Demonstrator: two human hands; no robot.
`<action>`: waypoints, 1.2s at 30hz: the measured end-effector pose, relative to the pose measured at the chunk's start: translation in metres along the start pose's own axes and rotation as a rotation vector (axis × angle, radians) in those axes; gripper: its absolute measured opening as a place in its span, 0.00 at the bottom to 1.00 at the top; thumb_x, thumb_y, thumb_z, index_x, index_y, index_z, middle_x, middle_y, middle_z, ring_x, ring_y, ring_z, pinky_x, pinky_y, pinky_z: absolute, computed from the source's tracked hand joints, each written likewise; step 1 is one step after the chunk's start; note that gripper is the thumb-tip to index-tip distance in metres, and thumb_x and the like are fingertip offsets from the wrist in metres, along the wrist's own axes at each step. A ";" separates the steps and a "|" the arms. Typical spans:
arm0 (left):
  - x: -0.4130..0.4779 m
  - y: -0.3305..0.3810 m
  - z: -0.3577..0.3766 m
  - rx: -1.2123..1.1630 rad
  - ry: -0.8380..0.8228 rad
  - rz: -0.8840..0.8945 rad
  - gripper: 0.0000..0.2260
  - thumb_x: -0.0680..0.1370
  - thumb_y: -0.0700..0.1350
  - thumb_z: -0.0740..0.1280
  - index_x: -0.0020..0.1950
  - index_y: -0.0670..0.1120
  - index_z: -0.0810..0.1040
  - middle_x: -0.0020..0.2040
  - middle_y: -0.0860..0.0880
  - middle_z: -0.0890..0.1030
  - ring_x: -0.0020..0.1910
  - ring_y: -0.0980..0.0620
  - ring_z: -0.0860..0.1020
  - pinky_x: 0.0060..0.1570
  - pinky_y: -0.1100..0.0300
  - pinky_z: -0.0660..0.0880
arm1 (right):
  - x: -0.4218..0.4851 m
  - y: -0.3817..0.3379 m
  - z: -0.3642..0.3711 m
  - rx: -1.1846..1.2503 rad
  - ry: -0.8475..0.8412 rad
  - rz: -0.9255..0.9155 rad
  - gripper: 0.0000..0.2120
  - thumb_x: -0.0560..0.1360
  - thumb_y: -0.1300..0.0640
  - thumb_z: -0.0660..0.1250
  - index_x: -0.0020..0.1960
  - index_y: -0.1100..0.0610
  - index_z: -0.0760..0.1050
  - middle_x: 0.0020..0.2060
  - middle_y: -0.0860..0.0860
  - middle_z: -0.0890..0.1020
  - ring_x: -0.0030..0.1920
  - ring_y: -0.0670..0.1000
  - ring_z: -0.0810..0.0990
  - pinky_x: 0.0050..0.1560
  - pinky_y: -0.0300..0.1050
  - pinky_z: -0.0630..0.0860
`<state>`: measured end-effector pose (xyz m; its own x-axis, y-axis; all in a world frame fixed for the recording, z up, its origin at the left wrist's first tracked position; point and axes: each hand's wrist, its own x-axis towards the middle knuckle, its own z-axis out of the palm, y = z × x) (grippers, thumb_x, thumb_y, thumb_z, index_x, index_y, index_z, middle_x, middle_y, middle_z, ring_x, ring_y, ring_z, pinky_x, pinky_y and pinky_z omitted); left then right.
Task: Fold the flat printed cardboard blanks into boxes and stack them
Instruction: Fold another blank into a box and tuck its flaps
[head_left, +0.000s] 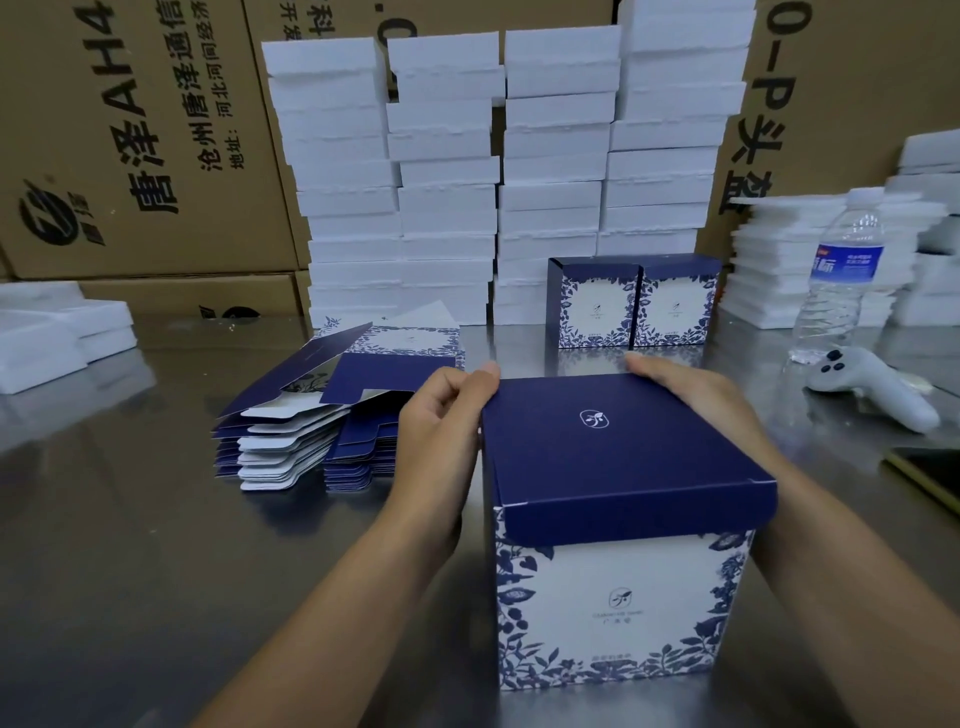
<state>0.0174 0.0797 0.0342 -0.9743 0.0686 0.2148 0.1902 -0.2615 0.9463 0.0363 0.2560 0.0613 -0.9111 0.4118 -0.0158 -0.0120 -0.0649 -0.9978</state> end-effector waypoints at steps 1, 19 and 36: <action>-0.002 0.001 0.000 -0.018 -0.018 -0.002 0.10 0.76 0.47 0.67 0.34 0.51 0.76 0.35 0.51 0.78 0.33 0.55 0.76 0.34 0.63 0.73 | 0.000 -0.001 0.001 0.002 0.003 0.000 0.07 0.72 0.52 0.71 0.35 0.52 0.78 0.21 0.46 0.79 0.19 0.42 0.76 0.20 0.30 0.68; -0.009 0.003 -0.008 0.146 -0.469 0.224 0.30 0.60 0.74 0.68 0.44 0.50 0.81 0.66 0.57 0.73 0.65 0.62 0.71 0.63 0.60 0.69 | -0.003 0.010 -0.003 0.192 0.178 -0.140 0.12 0.74 0.56 0.70 0.43 0.67 0.78 0.25 0.50 0.77 0.28 0.48 0.73 0.28 0.35 0.69; -0.011 -0.011 -0.001 0.529 -0.057 0.694 0.06 0.73 0.46 0.68 0.45 0.57 0.78 0.52 0.60 0.79 0.57 0.62 0.76 0.60 0.67 0.68 | -0.005 0.033 0.009 -0.002 0.276 -0.808 0.09 0.75 0.54 0.61 0.36 0.52 0.74 0.36 0.49 0.79 0.39 0.43 0.76 0.42 0.32 0.71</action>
<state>0.0257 0.0804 0.0211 -0.6130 0.1111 0.7822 0.7829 0.2182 0.5826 0.0368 0.2438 0.0293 -0.4902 0.5377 0.6860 -0.6140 0.3457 -0.7096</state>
